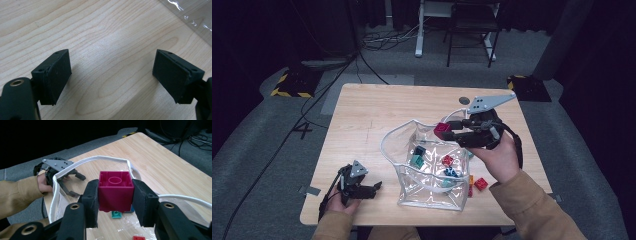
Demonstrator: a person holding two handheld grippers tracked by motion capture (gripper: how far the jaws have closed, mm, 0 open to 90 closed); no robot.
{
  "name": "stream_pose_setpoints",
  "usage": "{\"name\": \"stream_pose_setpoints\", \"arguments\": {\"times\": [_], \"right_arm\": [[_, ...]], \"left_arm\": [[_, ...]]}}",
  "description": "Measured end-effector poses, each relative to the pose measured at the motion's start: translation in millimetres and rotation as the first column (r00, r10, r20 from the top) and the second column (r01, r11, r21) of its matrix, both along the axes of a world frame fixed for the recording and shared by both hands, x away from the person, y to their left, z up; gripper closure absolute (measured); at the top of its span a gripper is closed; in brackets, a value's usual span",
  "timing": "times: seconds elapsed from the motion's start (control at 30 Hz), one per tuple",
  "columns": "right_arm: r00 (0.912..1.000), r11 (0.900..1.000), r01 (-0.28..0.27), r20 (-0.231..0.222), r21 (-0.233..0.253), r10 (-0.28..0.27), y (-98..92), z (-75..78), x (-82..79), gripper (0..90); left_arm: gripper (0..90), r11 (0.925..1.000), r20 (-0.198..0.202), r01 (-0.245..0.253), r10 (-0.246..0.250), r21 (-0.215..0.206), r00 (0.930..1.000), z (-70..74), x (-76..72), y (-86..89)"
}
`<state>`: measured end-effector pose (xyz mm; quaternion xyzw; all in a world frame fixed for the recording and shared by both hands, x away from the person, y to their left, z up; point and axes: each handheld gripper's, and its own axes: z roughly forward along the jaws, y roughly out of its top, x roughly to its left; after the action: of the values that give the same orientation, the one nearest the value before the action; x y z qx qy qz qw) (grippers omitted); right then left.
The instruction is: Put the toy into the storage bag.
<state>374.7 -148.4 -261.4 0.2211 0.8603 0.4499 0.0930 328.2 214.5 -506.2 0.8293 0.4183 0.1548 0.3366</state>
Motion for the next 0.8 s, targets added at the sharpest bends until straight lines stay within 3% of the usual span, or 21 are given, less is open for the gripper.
{"name": "stream_pose_setpoints", "arguments": {"times": [0.27,0.67,0.8], "right_arm": [[0.9993,1.000,-0.025,-0.028,-0.016,0.024,13.9,-10.6,4.4,58.7],[0.9920,0.993,-0.072,-0.110,-0.093,0.061,30.5,-35.0,6.4,58.7],[0.9909,0.991,-0.080,-0.116,-0.106,0.068,33.1,-39.4,4.9,58.6]], "left_arm": [[15.7,1.0000,0.001,0.000,0.000,0.000,1.0000,0.0,-0.1,0.0],[15.6,1.0000,0.002,0.000,0.000,0.002,1.0000,0.1,-0.1,0.2],[15.7,1.0000,0.002,0.001,-0.001,0.003,1.0000,0.1,-0.1,0.2]]}}
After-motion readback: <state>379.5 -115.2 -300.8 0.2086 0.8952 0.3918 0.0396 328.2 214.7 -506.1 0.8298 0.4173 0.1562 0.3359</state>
